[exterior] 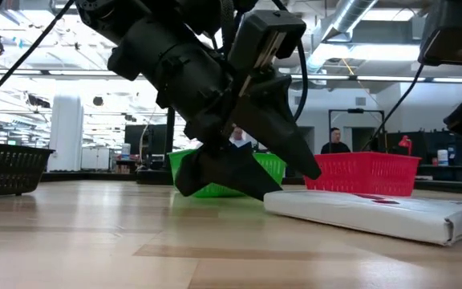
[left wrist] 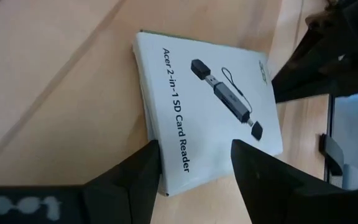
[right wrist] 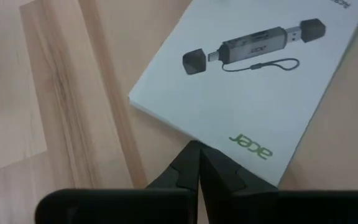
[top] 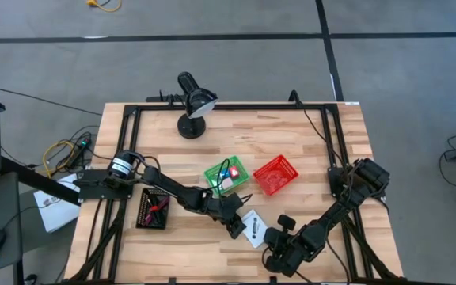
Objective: Pick and place items into bin
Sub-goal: Put the white card reader box into the red bin
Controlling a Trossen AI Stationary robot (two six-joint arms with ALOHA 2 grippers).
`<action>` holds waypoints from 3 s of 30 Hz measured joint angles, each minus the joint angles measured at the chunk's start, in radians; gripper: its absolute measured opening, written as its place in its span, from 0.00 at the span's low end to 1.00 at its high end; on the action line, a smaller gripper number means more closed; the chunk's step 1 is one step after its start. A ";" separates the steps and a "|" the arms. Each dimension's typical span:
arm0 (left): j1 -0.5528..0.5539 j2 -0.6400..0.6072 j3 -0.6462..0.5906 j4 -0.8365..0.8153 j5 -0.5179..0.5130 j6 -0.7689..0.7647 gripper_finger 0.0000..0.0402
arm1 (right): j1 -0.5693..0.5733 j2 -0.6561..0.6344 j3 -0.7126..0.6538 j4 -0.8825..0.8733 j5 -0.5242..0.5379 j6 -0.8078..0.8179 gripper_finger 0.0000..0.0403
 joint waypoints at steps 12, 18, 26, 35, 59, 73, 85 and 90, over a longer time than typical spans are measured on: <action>-0.004 -0.006 0.009 -0.084 0.019 0.057 0.46 | 0.023 0.000 0.000 0.002 -0.029 0.000 0.09; -0.003 -0.006 0.009 -0.096 0.013 0.071 0.45 | 0.070 0.011 0.068 -0.087 0.035 -0.001 0.04; -0.003 -0.006 0.009 -0.100 0.007 0.073 0.45 | 0.082 0.007 0.140 -0.344 0.108 0.079 0.00; -0.003 -0.006 0.007 -0.083 0.000 0.073 0.45 | 0.073 0.005 0.142 -0.326 0.130 0.084 0.00; -0.001 -0.005 0.004 -0.066 -0.009 0.072 0.45 | 0.054 0.006 0.143 -0.230 0.127 -0.231 0.20; 0.000 -0.004 0.004 -0.065 0.026 0.068 0.46 | 0.048 0.008 0.143 -0.217 0.187 -0.339 0.28; 0.000 -0.005 0.004 -0.069 0.046 0.065 0.46 | 0.052 0.009 0.154 -0.176 0.278 -0.478 0.27; -0.001 -0.007 0.004 -0.067 0.060 0.065 0.46 | 0.067 0.009 0.177 -0.170 0.358 -0.582 0.27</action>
